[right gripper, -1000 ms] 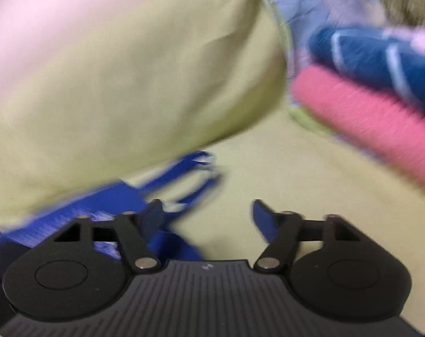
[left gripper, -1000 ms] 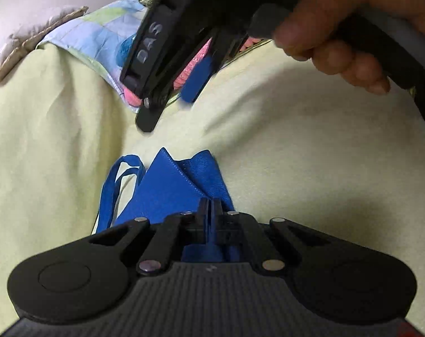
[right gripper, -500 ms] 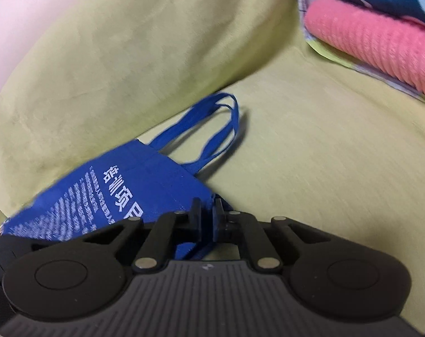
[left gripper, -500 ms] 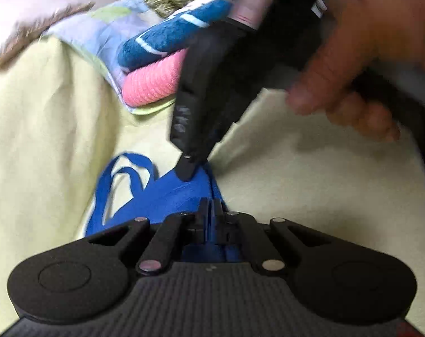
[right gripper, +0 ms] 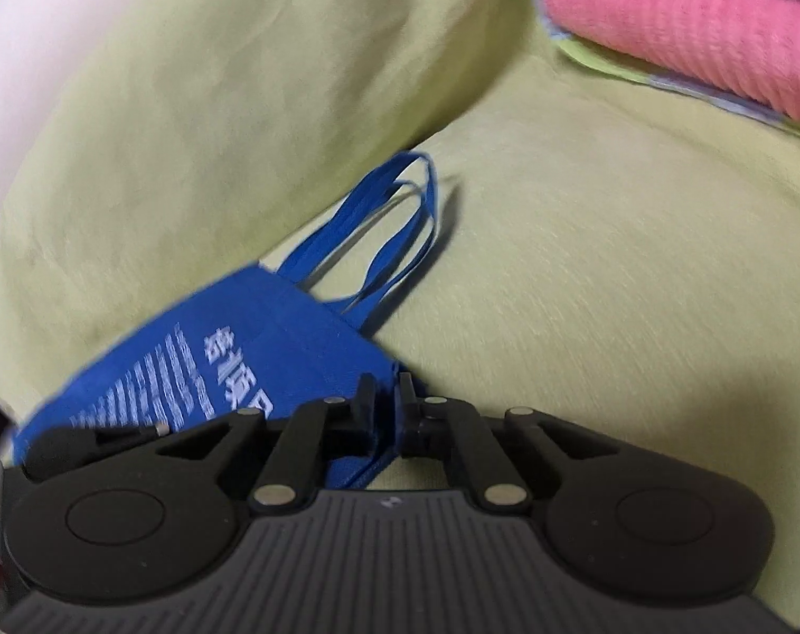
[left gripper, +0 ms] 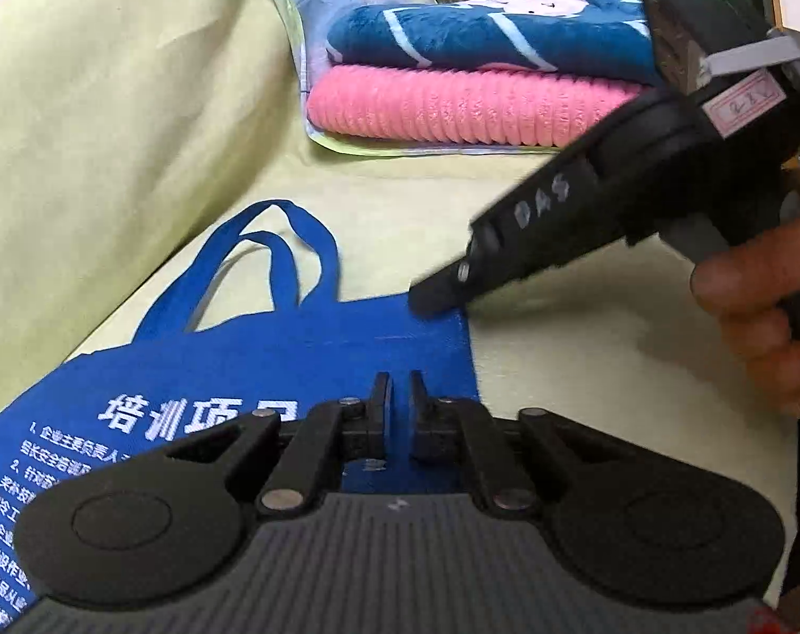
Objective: Fold shopping bag
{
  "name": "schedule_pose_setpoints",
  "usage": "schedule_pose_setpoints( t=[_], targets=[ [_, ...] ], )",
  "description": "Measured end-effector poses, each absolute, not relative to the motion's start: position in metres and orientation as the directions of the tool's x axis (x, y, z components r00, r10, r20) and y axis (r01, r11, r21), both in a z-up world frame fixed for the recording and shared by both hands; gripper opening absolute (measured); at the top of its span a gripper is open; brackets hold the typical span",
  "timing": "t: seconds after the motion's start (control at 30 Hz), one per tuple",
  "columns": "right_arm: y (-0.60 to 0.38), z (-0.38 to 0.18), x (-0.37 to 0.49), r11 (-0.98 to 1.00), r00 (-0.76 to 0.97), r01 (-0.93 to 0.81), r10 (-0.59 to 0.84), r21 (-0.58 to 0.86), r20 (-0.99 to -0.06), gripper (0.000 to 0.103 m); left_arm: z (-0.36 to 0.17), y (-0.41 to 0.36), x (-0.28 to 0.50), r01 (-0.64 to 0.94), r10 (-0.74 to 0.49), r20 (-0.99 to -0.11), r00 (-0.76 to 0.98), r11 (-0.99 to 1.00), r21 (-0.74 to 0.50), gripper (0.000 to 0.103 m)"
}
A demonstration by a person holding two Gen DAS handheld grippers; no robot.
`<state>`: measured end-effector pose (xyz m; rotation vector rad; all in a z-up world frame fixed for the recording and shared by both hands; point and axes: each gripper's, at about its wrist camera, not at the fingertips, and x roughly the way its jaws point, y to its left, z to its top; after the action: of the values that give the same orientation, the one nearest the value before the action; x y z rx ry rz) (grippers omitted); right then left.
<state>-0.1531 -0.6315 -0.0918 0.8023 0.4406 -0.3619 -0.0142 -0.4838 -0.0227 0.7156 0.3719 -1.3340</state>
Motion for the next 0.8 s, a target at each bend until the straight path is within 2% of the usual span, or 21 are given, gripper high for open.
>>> schedule_pose_setpoints(
  t=[0.07,0.17,0.23,0.33,0.43,0.53,0.57,0.67,0.77,0.8],
  targets=[
    [-0.627,-0.082,-0.164,0.655,0.849,0.493,-0.217,0.572,-0.482,0.012,-0.024,-0.483,-0.018,0.96,-0.749,-0.623,0.226,0.064,0.272,0.0],
    [-0.612,-0.064,-0.175,0.725,0.87,0.469,-0.282,0.504,-0.404,0.012,-0.024,-0.474,-0.023,0.964,-0.753,-0.619,0.221,0.073,0.255,0.0],
    [-0.601,-0.059,-0.17,0.776,0.886,0.425,-0.251,0.466,-0.391,0.012,-0.023,-0.475,-0.023,0.966,-0.756,-0.619,0.215,0.074,0.246,0.0],
    [-0.597,-0.071,-0.152,0.784,0.862,0.413,-0.172,0.463,-0.477,0.012,-0.023,-0.475,-0.023,0.968,-0.757,-0.619,0.209,0.07,0.241,0.0],
    [-0.597,-0.079,-0.144,0.795,0.823,0.441,-0.175,0.416,-0.54,0.0,-0.022,-0.474,-0.021,0.972,-0.759,-0.62,0.198,0.07,0.225,0.0],
    [-0.589,-0.072,-0.145,0.837,0.818,0.429,-0.201,0.339,-0.539,0.004,-0.022,-0.473,-0.017,0.977,-0.764,-0.618,0.186,0.074,0.202,0.0],
    [-0.583,-0.071,-0.143,0.864,0.815,0.412,-0.207,0.29,-0.541,0.008,-0.022,-0.473,-0.016,0.978,-0.765,-0.618,0.182,0.075,0.194,0.0],
    [-0.566,-0.072,-0.135,0.921,0.795,0.368,-0.24,0.129,-0.558,0.01,-0.021,-0.473,-0.012,0.983,-0.766,-0.621,0.168,0.079,0.169,0.0],
    [-0.561,-0.073,-0.134,0.93,0.788,0.359,-0.255,0.082,-0.561,0.011,-0.018,-0.473,-0.007,0.987,-0.761,-0.632,0.15,0.076,0.142,0.0],
    [-0.561,-0.073,-0.133,0.93,0.788,0.359,-0.255,0.082,-0.561,0.011,-0.015,-0.473,-0.005,0.988,-0.754,-0.641,0.145,0.076,0.135,0.004]
  ],
)
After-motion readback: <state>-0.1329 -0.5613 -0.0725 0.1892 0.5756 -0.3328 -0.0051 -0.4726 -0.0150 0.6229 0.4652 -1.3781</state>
